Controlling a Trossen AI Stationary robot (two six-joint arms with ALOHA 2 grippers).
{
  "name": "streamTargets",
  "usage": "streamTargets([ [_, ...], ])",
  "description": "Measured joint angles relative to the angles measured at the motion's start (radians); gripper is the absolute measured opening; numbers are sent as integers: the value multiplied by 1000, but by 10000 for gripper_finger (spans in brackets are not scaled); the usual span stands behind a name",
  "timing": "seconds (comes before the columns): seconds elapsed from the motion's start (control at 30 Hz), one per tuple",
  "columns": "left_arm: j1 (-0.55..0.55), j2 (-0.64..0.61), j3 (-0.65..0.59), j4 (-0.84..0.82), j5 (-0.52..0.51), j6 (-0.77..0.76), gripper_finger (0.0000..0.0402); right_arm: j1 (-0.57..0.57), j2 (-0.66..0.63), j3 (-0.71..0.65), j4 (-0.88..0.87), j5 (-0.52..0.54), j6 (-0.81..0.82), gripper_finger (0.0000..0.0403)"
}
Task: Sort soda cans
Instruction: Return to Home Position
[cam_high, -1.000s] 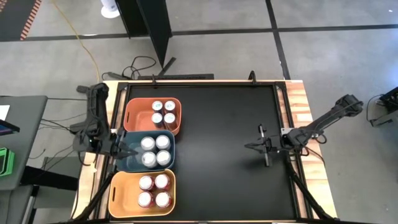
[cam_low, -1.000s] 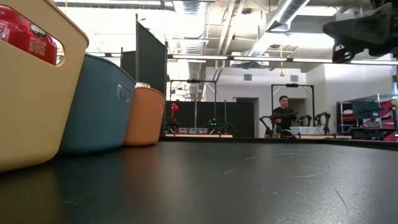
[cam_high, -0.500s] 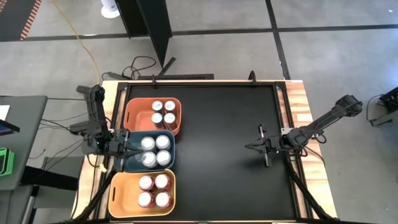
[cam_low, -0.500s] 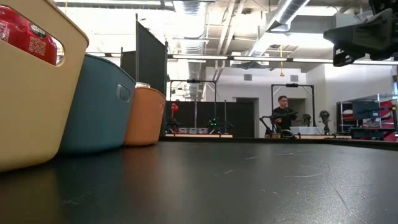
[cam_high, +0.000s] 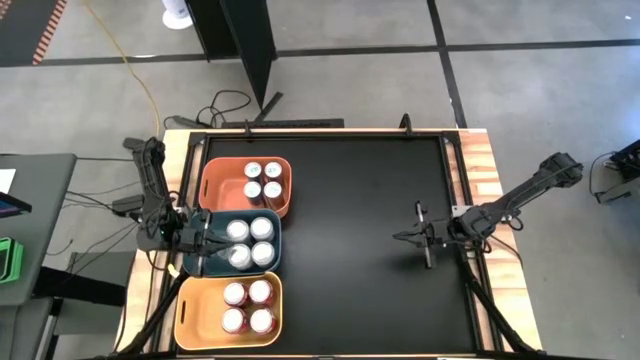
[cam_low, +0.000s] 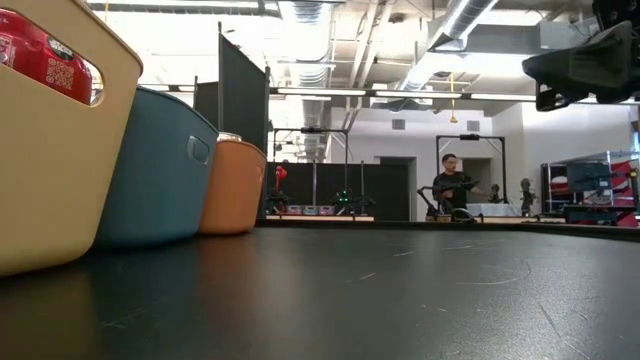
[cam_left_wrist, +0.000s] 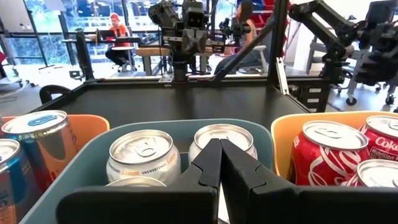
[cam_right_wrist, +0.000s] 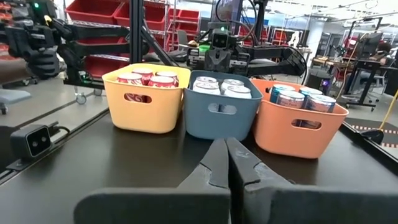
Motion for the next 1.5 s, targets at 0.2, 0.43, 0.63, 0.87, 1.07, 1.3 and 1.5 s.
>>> streamTargets([
  [0.2, 0, 0, -2, -4, 0, 3, 0, 1, 1, 0, -42, 0, 0, 22],
  [0.43, 0, 0, -2, -6, 0, 4, 0, 1, 2, -1, -147, -1, -3, 32],
  [0.63, 0, 0, -2, -6, 0, 4, 0, 1, 2, -1, -240, -1, -3, 32],
  [0.87, 0, 0, -3, -7, 0, 4, 0, 1, 2, -1, -319, -1, -3, 33],
  [1.07, 0, 0, -3, -7, 0, 4, 1, 1, 2, -2, -346, -1, -3, 33],
  [1.3, 0, 0, -3, -7, 0, 4, 2, 1, 2, -2, -356, -1, -3, 33],
  [1.5, 0, 0, -3, -7, 0, 4, 2, 1, 2, -2, -355, -1, -3, 33],
])
